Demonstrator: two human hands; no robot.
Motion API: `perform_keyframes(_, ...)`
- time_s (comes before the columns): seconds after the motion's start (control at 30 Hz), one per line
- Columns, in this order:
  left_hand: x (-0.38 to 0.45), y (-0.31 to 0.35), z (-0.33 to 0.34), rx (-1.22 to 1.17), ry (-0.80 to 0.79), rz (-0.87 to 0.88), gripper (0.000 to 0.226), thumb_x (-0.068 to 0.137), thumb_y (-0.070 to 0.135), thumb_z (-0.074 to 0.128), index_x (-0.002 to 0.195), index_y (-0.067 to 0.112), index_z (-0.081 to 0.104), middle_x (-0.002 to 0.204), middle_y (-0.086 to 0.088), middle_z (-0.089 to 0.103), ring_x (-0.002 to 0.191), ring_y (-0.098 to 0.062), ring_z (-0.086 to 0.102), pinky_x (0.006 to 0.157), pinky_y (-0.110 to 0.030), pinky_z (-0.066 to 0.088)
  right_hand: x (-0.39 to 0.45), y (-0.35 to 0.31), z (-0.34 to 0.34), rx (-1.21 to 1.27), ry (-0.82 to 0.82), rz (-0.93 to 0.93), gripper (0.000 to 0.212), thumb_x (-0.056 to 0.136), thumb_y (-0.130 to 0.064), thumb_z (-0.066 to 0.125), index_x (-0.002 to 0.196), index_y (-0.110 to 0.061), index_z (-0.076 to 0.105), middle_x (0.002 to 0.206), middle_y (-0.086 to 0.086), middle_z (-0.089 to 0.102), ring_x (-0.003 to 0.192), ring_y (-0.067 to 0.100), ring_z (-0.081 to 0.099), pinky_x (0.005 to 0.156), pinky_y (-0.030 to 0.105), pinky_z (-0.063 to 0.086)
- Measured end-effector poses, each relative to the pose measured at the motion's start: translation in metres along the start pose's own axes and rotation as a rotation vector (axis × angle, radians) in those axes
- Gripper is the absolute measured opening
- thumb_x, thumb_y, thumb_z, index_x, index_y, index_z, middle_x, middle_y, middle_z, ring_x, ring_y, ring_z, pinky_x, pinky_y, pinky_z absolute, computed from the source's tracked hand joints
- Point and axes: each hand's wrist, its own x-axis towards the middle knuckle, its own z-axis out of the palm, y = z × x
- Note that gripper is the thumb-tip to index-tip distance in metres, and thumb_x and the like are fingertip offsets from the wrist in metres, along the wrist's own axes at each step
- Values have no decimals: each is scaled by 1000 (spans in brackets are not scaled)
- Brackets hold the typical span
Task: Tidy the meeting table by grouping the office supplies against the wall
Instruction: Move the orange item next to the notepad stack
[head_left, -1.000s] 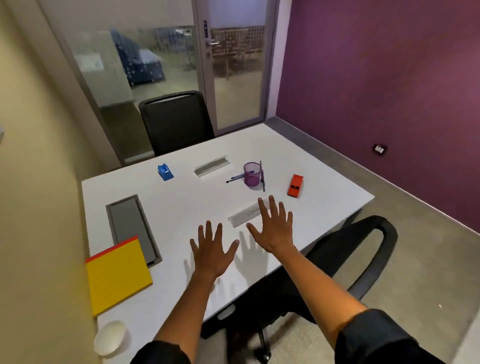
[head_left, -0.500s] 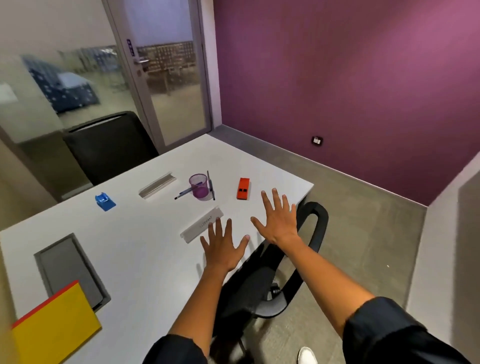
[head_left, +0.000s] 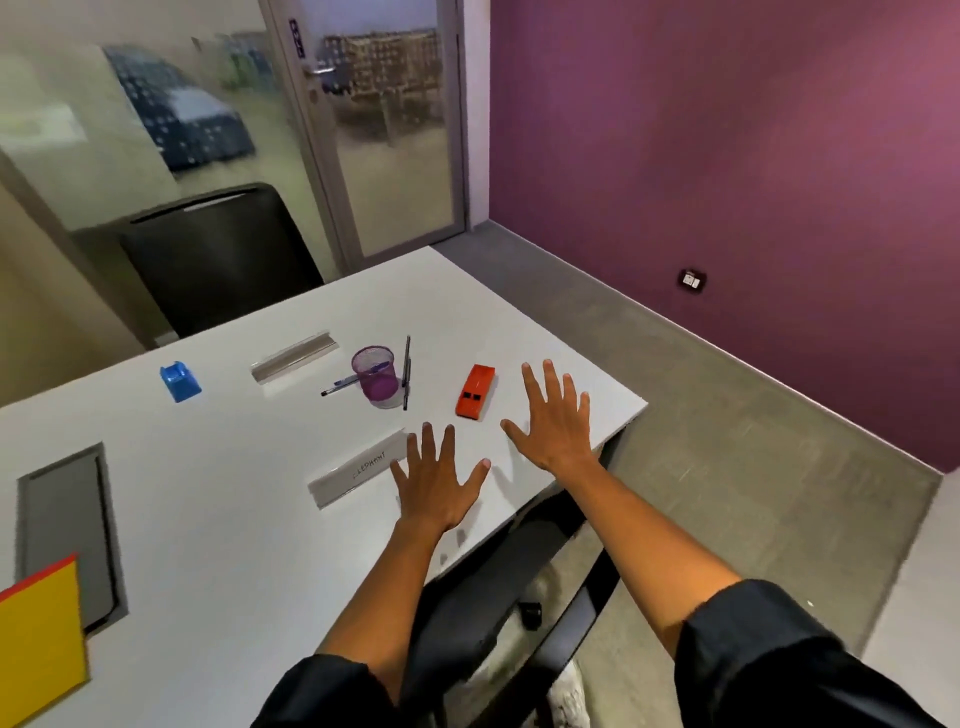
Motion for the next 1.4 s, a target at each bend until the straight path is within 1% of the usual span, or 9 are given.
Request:
perform_keyframes(0.3, 77, 48, 36, -7, -48, -220, 87, 83, 80, 17, 152, 33, -6, 161, -1, -19, 148, -26, -18, 116, -57, -7, 103, 46, 44, -58, -183, -202, 94, 88, -65, 47, 153, -29, -10, 163, 7, -12, 150, 36, 5, 118, 56, 16)
perform_keyframes(0.57, 120, 50, 48, 7, -33, -329, 84, 86, 76, 20, 152, 32, -6, 161, -2, -17, 149, -27, -16, 117, -58, -4, 160, 45, 82, -57, -296, -342, 94, 90, -49, 58, 154, -26, -7, 164, 8, -6, 149, 36, 11, 118, 55, 19)
perform_keyframes(0.77, 147, 31, 70, 10, -3, -400, 82, 87, 75, 17, 152, 32, -5, 162, -2, -15, 149, -27, -14, 117, -57, -3, 203, 39, 122, -143, -341, -499, 84, 97, -36, 52, 154, -22, -9, 163, 12, -4, 150, 36, 3, 120, 54, 11)
perform_keyframes(0.83, 155, 26, 77, 19, 14, -403, 81, 87, 74, 18, 152, 32, -5, 162, -2, -14, 149, -27, -13, 117, -57, -2, 214, 35, 132, -140, -324, -547, 80, 97, -31, 54, 155, -20, 0, 163, 14, 5, 150, 36, 9, 119, 55, 14)
perform_keyframes(0.93, 162, 21, 89, 41, 25, -405, 81, 87, 74, 18, 153, 31, -3, 162, -3, -12, 150, -28, -11, 118, -57, 0, 223, 28, 143, -78, -236, -595, 79, 87, -21, 70, 152, -16, 25, 156, 17, 30, 143, 40, 31, 114, 60, 26)
perform_keyframes(1.07, 164, 19, 103, 36, 2, -422, 82, 86, 75, 15, 153, 31, -4, 162, -3, -14, 149, -27, -14, 118, -56, -2, 239, 23, 160, -194, -319, -673, 82, 95, -27, 57, 155, -20, 1, 164, 11, 1, 149, 37, 10, 119, 57, 12)
perform_keyframes(1.13, 164, 18, 107, 41, -6, -429, 82, 86, 75, 13, 152, 31, -6, 161, -2, -16, 149, -27, -16, 118, -55, -3, 247, 21, 163, -248, -302, -713, 84, 95, -27, 57, 155, -21, -1, 164, 11, -2, 150, 37, 8, 119, 57, 10)
perform_keyframes(1.27, 164, 16, 108, 33, -12, -442, 82, 86, 75, 13, 152, 32, -6, 161, -2, -16, 149, -26, -17, 118, -55, -2, 260, 13, 159, -311, -316, -755, 79, 88, -33, 68, 151, -23, 21, 160, 8, 18, 149, 34, 15, 118, 57, 15)
perform_keyframes(1.4, 162, 12, 105, 32, -15, -439, 82, 86, 76, 12, 152, 31, -6, 162, -2, -16, 149, -26, -16, 119, -56, -1, 257, 15, 153, -302, -325, -716, 54, 87, -32, 68, 133, -21, 44, 143, 5, 45, 142, 29, 31, 118, 52, 19)
